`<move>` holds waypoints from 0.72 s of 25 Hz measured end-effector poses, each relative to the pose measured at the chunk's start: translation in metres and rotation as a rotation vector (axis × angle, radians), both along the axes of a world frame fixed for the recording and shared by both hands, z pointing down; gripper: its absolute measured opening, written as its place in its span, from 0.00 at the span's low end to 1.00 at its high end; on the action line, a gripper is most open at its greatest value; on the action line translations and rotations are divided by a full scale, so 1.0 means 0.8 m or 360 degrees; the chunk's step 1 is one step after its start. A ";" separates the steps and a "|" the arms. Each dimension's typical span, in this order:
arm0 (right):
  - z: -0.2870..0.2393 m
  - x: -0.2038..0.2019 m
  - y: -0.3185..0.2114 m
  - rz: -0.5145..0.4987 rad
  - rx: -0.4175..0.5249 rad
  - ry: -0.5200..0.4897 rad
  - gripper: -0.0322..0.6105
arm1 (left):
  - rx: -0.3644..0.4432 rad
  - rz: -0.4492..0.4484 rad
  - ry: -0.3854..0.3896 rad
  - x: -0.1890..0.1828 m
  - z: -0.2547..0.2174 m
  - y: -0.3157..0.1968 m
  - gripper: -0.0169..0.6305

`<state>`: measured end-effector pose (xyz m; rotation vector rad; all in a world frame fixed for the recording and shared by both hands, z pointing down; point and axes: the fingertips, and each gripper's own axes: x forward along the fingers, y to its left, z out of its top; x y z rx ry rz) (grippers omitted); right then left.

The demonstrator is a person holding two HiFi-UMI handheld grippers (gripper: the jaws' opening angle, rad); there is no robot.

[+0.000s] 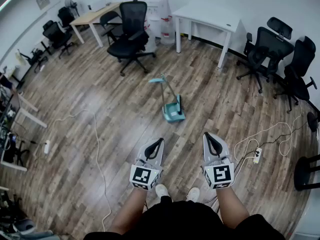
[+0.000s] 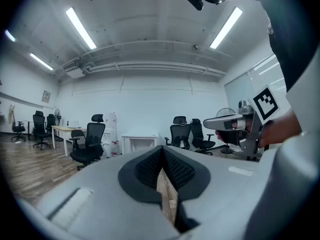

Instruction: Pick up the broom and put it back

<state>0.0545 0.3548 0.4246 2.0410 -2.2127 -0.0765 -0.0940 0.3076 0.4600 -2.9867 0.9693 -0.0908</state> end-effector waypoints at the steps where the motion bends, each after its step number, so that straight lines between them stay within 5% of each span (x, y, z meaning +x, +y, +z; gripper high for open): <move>1: 0.001 -0.002 -0.001 -0.0001 -0.0004 0.0000 0.05 | -0.0001 0.0001 0.0004 -0.002 0.000 -0.001 0.05; 18: 0.018 -0.076 -0.035 -0.0015 -0.0021 -0.0068 0.05 | -0.0007 0.0057 -0.0034 -0.066 0.018 -0.034 0.05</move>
